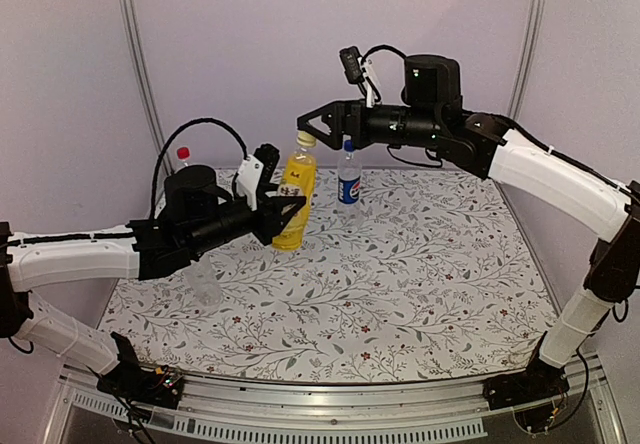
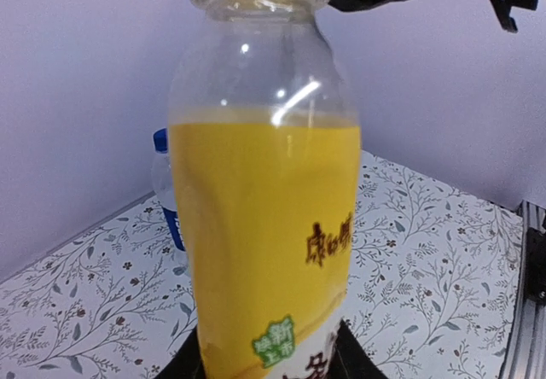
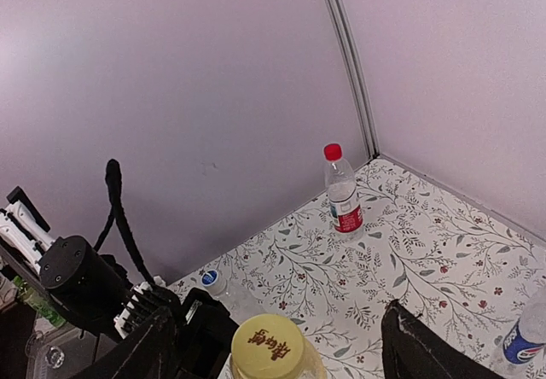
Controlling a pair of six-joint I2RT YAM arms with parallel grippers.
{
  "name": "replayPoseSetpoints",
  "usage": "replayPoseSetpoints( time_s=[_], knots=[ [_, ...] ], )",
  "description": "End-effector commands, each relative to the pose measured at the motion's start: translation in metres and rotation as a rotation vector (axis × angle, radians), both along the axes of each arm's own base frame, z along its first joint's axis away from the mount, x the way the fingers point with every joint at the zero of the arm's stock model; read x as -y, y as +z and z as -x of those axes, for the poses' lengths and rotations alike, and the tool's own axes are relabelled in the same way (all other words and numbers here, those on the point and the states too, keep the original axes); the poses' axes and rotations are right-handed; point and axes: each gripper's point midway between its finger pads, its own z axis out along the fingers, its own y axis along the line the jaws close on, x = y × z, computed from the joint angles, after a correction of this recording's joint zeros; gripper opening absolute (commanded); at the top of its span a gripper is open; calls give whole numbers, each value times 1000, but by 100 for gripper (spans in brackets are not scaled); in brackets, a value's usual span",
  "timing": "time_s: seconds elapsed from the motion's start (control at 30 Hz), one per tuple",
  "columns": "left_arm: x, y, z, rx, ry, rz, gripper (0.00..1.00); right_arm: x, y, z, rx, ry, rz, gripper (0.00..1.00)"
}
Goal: Unscrew the bottle caps
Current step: Unscrew the bottle cap from the plastic bottle.
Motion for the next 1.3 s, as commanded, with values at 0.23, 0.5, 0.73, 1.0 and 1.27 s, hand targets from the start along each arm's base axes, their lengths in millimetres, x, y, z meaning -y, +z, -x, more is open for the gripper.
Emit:
replayPoseSetpoints(
  time_s=[0.23,0.5,0.73,1.0,1.27],
  knots=[
    [-1,10,-4,38,53,-16,32,-21,-13,-4,-39,16,12,56],
    [1,9,-4,38,48,-22,32,-20,-10,-2,-26,20,6,52],
    [1,8,-3,38,48,-25,32,-20,-10,-1,-21,27,4,39],
    [3,9,1,41,22,-19,32,-17,-2,13,53,89,1,16],
    [26,43,92,152,-566,153,34,12,12,93,403,570,18,21]
  ],
)
